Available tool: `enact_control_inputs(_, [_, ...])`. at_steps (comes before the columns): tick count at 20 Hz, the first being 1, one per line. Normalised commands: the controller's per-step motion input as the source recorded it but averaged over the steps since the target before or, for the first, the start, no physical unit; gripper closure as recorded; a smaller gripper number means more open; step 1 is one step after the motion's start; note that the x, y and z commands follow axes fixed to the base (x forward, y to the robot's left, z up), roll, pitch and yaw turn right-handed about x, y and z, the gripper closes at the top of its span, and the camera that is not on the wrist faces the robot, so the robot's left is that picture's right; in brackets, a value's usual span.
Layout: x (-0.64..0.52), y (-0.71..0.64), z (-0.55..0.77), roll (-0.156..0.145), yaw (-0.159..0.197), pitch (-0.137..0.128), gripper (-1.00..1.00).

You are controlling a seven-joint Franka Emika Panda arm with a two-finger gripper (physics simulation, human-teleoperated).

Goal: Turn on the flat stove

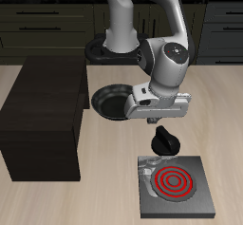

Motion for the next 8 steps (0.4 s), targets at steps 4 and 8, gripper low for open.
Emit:
enact_control_inputs(4, [-0.09,0.14,0.04,-0.014,-0.006,0.008,-1.0])
enact_control_inputs(8, [-0.22,0.12,0.17,0.022,-0.056,0.008,-1.0])
